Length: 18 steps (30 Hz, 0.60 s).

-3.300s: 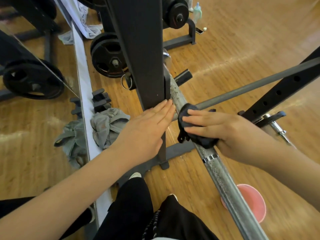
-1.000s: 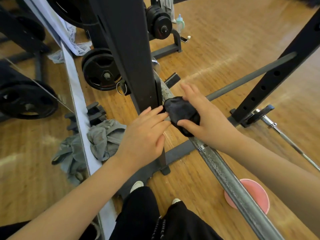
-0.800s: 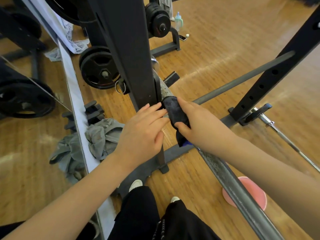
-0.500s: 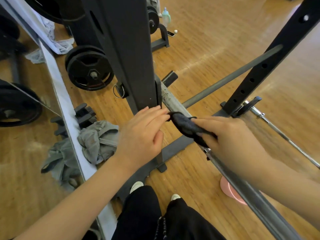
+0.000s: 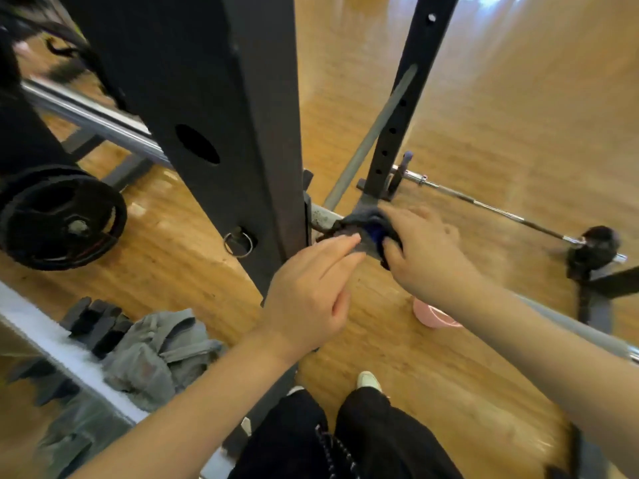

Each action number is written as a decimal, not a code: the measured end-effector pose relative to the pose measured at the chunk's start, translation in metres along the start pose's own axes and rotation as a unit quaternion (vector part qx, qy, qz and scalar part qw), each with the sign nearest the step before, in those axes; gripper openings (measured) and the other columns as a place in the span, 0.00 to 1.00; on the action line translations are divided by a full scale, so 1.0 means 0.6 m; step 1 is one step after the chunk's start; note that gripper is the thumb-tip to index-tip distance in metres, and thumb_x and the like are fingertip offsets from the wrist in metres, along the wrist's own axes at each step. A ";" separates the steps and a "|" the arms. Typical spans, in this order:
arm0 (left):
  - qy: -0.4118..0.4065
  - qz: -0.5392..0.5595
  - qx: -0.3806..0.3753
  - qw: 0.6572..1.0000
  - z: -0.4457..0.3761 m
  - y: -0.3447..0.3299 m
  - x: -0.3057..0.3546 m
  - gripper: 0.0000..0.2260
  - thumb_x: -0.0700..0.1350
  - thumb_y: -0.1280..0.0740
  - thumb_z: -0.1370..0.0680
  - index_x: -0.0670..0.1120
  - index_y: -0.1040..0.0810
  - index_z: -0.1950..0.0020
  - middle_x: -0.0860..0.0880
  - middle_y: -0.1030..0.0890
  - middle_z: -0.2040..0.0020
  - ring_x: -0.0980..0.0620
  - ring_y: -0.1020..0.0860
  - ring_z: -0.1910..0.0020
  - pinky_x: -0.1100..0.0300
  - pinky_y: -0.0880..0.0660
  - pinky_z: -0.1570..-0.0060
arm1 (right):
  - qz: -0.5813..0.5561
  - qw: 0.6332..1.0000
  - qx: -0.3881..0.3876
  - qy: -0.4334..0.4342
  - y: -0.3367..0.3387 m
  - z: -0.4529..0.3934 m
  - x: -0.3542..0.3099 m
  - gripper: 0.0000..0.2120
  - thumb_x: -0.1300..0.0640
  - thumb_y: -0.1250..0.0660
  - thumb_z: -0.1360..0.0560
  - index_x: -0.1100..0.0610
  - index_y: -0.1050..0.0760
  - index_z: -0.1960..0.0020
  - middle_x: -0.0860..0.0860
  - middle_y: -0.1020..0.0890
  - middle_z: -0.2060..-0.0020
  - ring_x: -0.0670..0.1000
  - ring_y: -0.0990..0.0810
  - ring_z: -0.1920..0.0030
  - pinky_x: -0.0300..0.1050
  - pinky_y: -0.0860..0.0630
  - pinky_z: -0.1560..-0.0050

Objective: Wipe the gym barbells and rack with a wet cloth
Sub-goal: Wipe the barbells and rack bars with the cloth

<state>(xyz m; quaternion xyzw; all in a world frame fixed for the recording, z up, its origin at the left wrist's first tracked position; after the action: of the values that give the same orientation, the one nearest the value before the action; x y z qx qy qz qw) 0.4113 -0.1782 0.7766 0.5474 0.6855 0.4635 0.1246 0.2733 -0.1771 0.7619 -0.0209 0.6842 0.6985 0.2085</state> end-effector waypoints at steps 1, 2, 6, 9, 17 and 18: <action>-0.007 0.008 -0.012 1.000 -0.003 0.001 0.005 0.17 0.35 0.44 0.26 0.37 0.20 0.43 0.41 0.20 0.42 0.46 0.22 0.42 0.55 0.26 0.40 | 0.009 1.000 -0.015 -0.007 -0.007 0.003 -0.003 0.19 0.52 0.42 0.23 0.49 0.33 0.33 0.50 0.24 0.43 0.55 0.29 0.39 0.51 0.32 0.42; -0.010 0.016 -0.023 1.000 -0.008 0.001 0.008 0.17 0.35 0.43 0.27 0.37 0.20 0.43 0.41 0.20 0.42 0.46 0.22 0.42 0.55 0.27 0.39 | 0.002 1.000 -0.016 -0.003 -0.010 0.003 -0.009 0.19 0.53 0.39 0.23 0.51 0.32 0.33 0.51 0.22 0.45 0.56 0.26 0.43 0.50 0.30 0.46; 0.005 0.043 -0.037 0.998 -0.018 0.006 0.011 0.18 0.37 0.43 0.27 0.37 0.20 0.42 0.41 0.20 0.41 0.46 0.23 0.42 0.55 0.27 0.39 | -0.030 0.988 0.137 0.067 0.019 0.035 -0.037 0.13 0.67 0.33 0.32 0.62 0.20 0.48 0.57 0.18 0.59 0.59 0.21 0.58 0.45 0.29 0.60; 0.018 0.044 -0.035 0.998 -0.015 0.011 0.004 0.19 0.37 0.44 0.27 0.36 0.22 0.40 0.41 0.22 0.39 0.47 0.24 0.40 0.56 0.27 0.39 | -0.063 0.967 0.229 0.089 0.034 0.091 -0.013 0.11 0.67 0.40 0.33 0.63 0.19 0.58 0.56 0.19 0.61 0.54 0.27 0.59 0.47 0.30 0.60; 0.016 -0.043 -0.156 0.987 -0.021 -0.049 0.000 0.26 0.35 0.36 0.32 0.35 0.30 0.32 0.38 0.30 0.31 0.39 0.34 0.30 0.44 0.35 0.32 | 0.011 0.988 0.152 0.003 0.005 0.113 0.010 0.27 0.52 0.30 0.35 0.59 0.25 0.38 0.62 0.30 0.33 0.62 0.31 0.34 0.59 0.33 0.37; 0.012 -0.051 -0.168 0.984 -0.021 -0.056 -0.001 0.28 0.34 0.33 0.33 0.34 0.30 0.33 0.37 0.30 0.32 0.38 0.34 0.30 0.43 0.35 0.33 | 0.012 0.989 0.144 -0.009 0.009 0.104 0.006 0.30 0.51 0.28 0.34 0.59 0.28 0.34 0.60 0.30 0.33 0.61 0.29 0.35 0.57 0.32 0.37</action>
<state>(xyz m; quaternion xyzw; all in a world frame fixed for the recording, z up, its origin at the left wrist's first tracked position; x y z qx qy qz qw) 0.3816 -0.1843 0.7574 0.4773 0.6264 0.5719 0.2299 0.2843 -0.1157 0.7698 0.0237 0.7760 0.5953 0.2072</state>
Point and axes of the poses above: each hand's wrist, its own z-axis away from the middle knuckle, its own y-axis out of the back of the hand, x = y × z, the point moved 8 cm from there along -z, towards the middle knuckle
